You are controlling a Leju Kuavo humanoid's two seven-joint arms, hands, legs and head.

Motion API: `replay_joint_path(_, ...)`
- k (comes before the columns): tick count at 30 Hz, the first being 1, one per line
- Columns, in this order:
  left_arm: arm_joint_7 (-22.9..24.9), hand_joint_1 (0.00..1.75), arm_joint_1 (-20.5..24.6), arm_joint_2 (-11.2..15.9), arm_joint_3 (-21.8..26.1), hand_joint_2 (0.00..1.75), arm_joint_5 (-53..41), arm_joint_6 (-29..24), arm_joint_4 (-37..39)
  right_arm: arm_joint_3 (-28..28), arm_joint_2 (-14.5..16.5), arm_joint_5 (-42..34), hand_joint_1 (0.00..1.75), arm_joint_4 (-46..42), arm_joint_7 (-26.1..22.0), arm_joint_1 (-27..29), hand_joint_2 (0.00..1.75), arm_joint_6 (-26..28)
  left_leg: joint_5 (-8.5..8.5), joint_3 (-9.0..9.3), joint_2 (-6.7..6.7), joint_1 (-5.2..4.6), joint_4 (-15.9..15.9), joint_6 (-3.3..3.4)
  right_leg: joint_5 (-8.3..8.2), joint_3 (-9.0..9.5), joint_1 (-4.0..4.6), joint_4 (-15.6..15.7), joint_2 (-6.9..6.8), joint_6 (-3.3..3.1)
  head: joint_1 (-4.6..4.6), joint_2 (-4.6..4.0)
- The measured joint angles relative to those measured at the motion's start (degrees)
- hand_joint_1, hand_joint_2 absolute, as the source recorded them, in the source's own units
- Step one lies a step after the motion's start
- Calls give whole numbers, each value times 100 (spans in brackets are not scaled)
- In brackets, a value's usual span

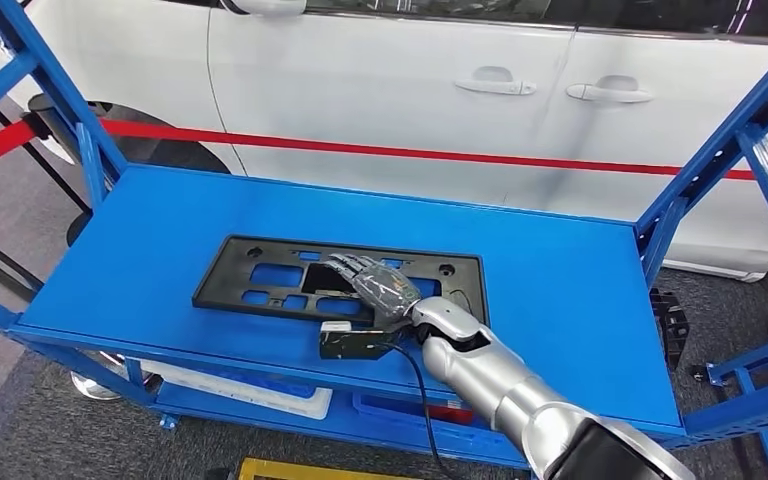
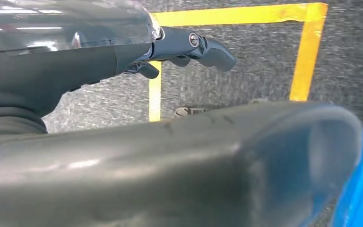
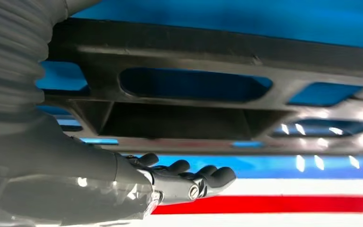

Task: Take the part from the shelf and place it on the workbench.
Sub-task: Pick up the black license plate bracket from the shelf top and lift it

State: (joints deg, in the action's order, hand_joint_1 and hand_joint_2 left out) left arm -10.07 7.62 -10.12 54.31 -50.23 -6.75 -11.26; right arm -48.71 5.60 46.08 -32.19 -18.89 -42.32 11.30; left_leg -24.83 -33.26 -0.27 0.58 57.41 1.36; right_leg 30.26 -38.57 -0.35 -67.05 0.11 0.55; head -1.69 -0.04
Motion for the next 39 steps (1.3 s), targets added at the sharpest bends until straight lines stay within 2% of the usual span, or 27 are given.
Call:
replay_joint_path(1,-15,0,-1,4,8,0,12,9,0,-9,-22,61,0,103,39,-62,175,-69,2,-4,2,-1,1,6,158,-179,-4,-374,-1,15,0,0)
replay_joint_path(2,-28,0,-4,10,20,0,24,15,0,-25,-34,121,0,201,78,-126,175,-135,2,-3,3,-2,2,8,227,-304,-9,-637,-2,25,0,0)
replay_joint_path(3,-38,0,-8,15,32,0,34,20,0,-48,-42,174,0,287,108,-197,175,-192,1,0,3,-2,4,9,195,-339,-13,-715,-3,28,-1,0)
replay_joint_path(4,-43,0,-10,17,44,0,40,25,0,-74,-43,218,0,362,138,-270,175,-239,1,7,3,-2,6,8,65,-265,-17,-574,-4,22,0,0)
replay_joint_path(6,-49,0,-10,20,63,0,45,31,0,-115,-50,270,0,474,181,-399,175,-298,-3,22,-6,-4,12,-2,-286,130,-16,175,-5,-20,0,0)
replay_joint_path(8,-54,0,-11,20,79,0,51,43,0,-149,-55,333,0,556,239,-508,175,-354,-12,17,-19,-21,27,-45,-459,424,9,757,-1,-73,-3,0)
replay_joint_path(10,-56,0,-14,20,89,0,71,56,0,-212,-54,414,0,635,308,-614,175,-399,-11,16,-23,-31,24,-111,-472,466,37,868,11,-116,-5,0)
replay_joint_path(12,-58,0,-19,23,97,0,90,62,0,-277,-47,477,1,695,370,-692,175,-372,-49,7,-18,-26,57,-173,-508,485,9,912,12,-170,-6,0)
replay_joint_path(14,-66,0,-28,28,110,0,98,67,0,-323,-37,532,46,743,430,-730,175,-261,-296,-147,-11,-14,426,-228,-542,502,-26,955,-1,-227,-16,0)
replay_joint_path(16,-77,0,-47,28,126,0,101,69,0,-368,-33,576,132,788,488,-737,175,-135,-669,-471,-7,7,1161,-274,-545,489,-24,956,-7,-254,-25,0)
replay_joint_path(17,-83,0,-59,28,132,0,101,69,0,-388,-33,591,153,808,510,-732,175,-85,-780,-614,-7,16,1478,-292,-545,483,-23,955,-7,-254,-25,0)
replay_joint_path(18,-92,0,-71,29,134,0,101,69,0,-403,-34,601,175,828,524,-726,175,-47,-781,-671,-6,23,1609,-305,-546,479,-23,952,-7,-253,-25,0)
replay_joint_path(19,-104,0,-79,31,137,0,101,69,0,-414,-34,609,175,847,532,-722,175,-17,-683,-632,-5,32,1538,-314,-546,479,-25,948,-6,-250,-25,0)
replay_joint_path(21,-131,0,-84,39,140,0,101,71,0,-431,-38,627,175,878,542,-723,175,44,-311,-288,0,53,839,-314,-537,482,-30,929,-2,-227,-25,0)
replay_joint_path(22,-141,0,-81,43,142,0,101,73,0,-438,-43,633,175,888,553,-728,175,75,-183,-105,2,49,467,-300,-527,473,-21,908,3,-200,-25,0)
replay_joint_path(23,-149,0,-78,45,144,0,101,75,0,-443,-50,638,175,898,570,-734,175,108,-106,22,2,44,200,-272,-524,463,-13,893,9,-165,-21,0)
replay_joint_path(24,-153,0,-77,46,147,0,100,78,0,-446,-60,638,175,906,588,-739,175,147,-97,78,0,32,76,-239,-525,452,-3,885,15,-130,-19,0)
replay_joint_path(26,-158,0,-77,47,152,0,99,85,0,-446,-88,635,175,918,613,-741,175,226,-92,86,-5,17,51,-154,-537,448,0,893,22,-60,-12,0)
replay_joint_path(28,-162,0,-75,48,155,0,101,90,0,-447,-134,623,175,925,618,-740,175,296,-58,95,2,26,17,-78,-448,409,-21,784,20,5,-11,0)
replay_joint_path(29,-166,0,-72,48,157,0,101,91,0,-448,-159,615,175,928,618,-738,175,317,-41,94,7,33,1,-40,-315,317,-31,580,18,32,-11,0)
replay_joint_path(31,-174,0,-69,48,162,0,102,91,0,-449,-206,601,175,939,619,-732,175,330,-28,75,10,27,-2,0,36,-3,-40,-89,16,69,-10,0)
replay_joint_path(32,-175,0,-71,49,166,0,103,91,0,-449,-224,598,175,947,619,-728,175,333,-28,68,9,22,0,12,156,-158,-42,-407,16,80,-11,0)
replay_joint_path(33,-176,0,-74,49,170,0,104,90,0,-449,-241,597,175,953,620,-725,175,334,-28,66,8,18,1,13,178,-240,-44,-577,15,85,-11,0)
replay_joint_path(34,-176,0,-76,50,174,0,105,90,0,-449,-252,597,175,958,623,-723,175,333,-30,68,5,16,4,13,98,-229,-45,-555,15,83,-11,0)
replay_joint_path(35,-176,0,-77,50,176,0,105,89,0,-449,-259,597,175,961,625,-724,175,333,-34,74,1,16,8,10,-67,-118,-45,-334,15,73,-10,0)
replay_joint_path(37,-177,0,-75,49,177,0,105,90,0,-452,-263,595,175,961,625,-739,175,326,-49,82,-8,2,24,-13,-406,239,-28,376,14,24,-10,0)
replay_joint_path(39,-188,0,-70,48,178,0,105,91,0,-456,-263,586,175,961,608,-764,175,306,-64,74,-15,-13,39,-61,-517,448,5,814,16,-28,-16,0)
